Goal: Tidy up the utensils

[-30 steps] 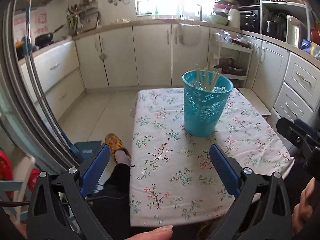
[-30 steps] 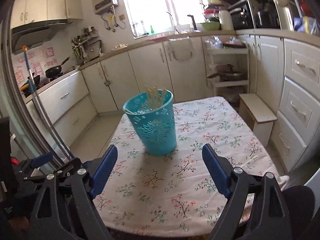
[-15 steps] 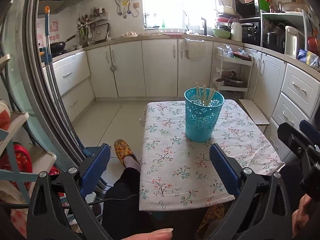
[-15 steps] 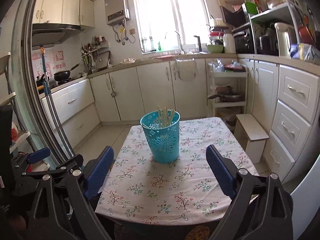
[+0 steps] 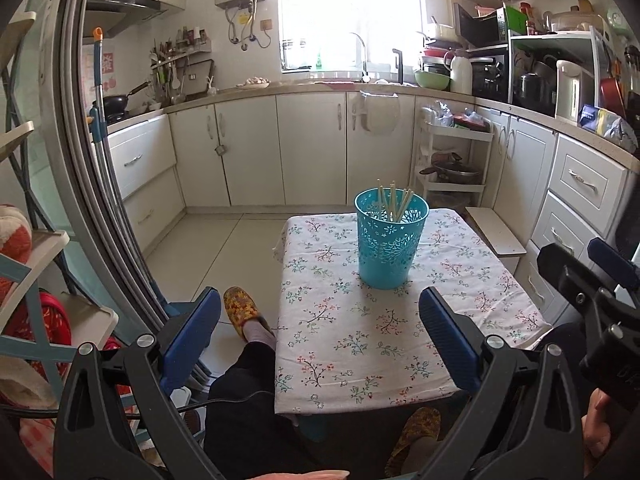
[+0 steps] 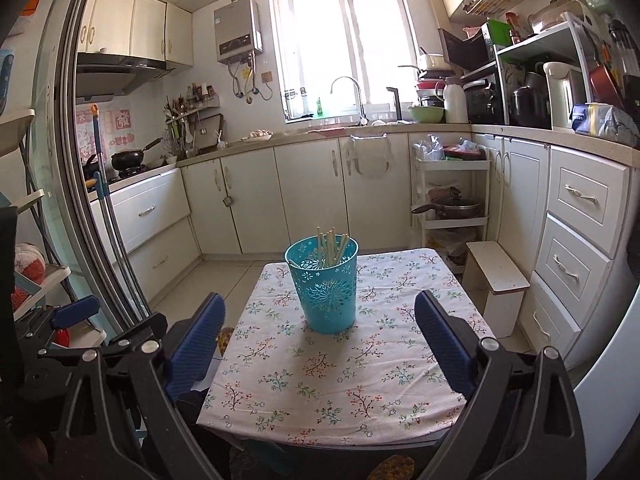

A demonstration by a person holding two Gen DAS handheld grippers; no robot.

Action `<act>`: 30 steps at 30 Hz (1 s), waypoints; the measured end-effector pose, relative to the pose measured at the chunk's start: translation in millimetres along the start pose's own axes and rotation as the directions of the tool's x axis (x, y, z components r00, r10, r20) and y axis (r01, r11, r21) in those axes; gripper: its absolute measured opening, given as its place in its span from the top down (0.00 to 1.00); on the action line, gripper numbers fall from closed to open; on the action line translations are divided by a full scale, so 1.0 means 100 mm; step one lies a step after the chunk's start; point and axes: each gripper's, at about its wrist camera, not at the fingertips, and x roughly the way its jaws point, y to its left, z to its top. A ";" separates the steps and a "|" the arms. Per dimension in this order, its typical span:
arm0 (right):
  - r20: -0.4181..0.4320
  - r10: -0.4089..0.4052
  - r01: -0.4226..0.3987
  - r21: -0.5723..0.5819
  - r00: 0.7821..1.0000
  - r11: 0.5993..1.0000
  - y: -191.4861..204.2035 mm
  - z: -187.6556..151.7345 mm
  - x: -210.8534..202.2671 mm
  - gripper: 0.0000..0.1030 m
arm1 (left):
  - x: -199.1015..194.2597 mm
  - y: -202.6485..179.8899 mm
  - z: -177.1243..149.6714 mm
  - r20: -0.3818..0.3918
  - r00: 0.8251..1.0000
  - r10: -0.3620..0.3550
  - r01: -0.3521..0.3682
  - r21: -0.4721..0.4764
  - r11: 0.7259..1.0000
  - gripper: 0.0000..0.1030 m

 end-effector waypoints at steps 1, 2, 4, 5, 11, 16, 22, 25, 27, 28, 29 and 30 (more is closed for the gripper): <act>0.001 0.000 0.000 0.000 1.000 1.000 0.01 -0.01 -0.01 0.11 | 0.00 0.00 0.00 0.001 1.000 0.000 0.000 0.000 1.000 0.07; 0.002 -0.001 0.001 -0.001 1.000 1.000 0.01 -0.01 -0.02 0.11 | -0.01 -0.01 0.00 0.001 1.000 -0.001 0.001 0.000 1.000 0.07; 0.002 -0.001 0.001 -0.004 1.000 1.000 0.02 -0.01 -0.03 0.11 | -0.01 -0.01 -0.01 0.002 1.000 -0.001 0.001 0.000 1.000 0.07; 0.002 -0.001 0.001 -0.004 1.000 1.000 0.03 -0.02 -0.03 0.11 | -0.03 -0.01 -0.01 0.003 1.000 -0.002 0.002 0.000 1.000 0.07; 0.004 0.000 0.000 -0.007 1.000 1.000 0.04 -0.02 -0.05 0.11 | -0.05 -0.01 -0.01 0.007 1.000 -0.001 0.001 0.000 1.000 0.07; 0.004 0.003 -0.003 -0.012 1.000 1.000 0.04 -0.02 -0.08 0.10 | -0.08 -0.01 -0.01 0.011 1.000 0.000 0.000 -0.002 1.000 0.07; 0.006 0.008 -0.008 -0.014 1.000 1.000 0.04 -0.01 -0.11 0.10 | -0.12 -0.02 0.00 0.015 1.000 0.001 -0.001 -0.005 1.000 0.07; 0.006 0.008 -0.008 -0.015 1.000 1.000 0.04 0.00 -0.12 0.10 | -0.12 -0.01 0.00 0.016 1.000 0.004 -0.004 -0.004 1.000 0.07; 0.005 0.008 -0.008 -0.015 1.000 1.000 0.04 0.00 -0.12 0.10 | -0.13 -0.01 0.00 0.017 1.000 0.005 -0.005 -0.005 1.000 0.07; 0.006 0.008 -0.008 -0.016 1.000 1.000 0.04 0.00 -0.12 0.10 | -0.12 -0.01 0.00 0.017 1.000 0.006 -0.006 -0.005 1.000 0.07; 0.007 0.008 -0.008 -0.015 1.000 1.000 0.04 0.00 -0.12 0.10 | -0.13 -0.02 0.00 0.017 1.000 0.006 -0.006 -0.005 1.000 0.07; 0.007 0.007 -0.007 -0.015 1.000 1.000 0.05 0.00 -0.12 0.10 | -0.13 -0.02 0.00 0.017 1.000 0.007 -0.007 -0.005 1.000 0.07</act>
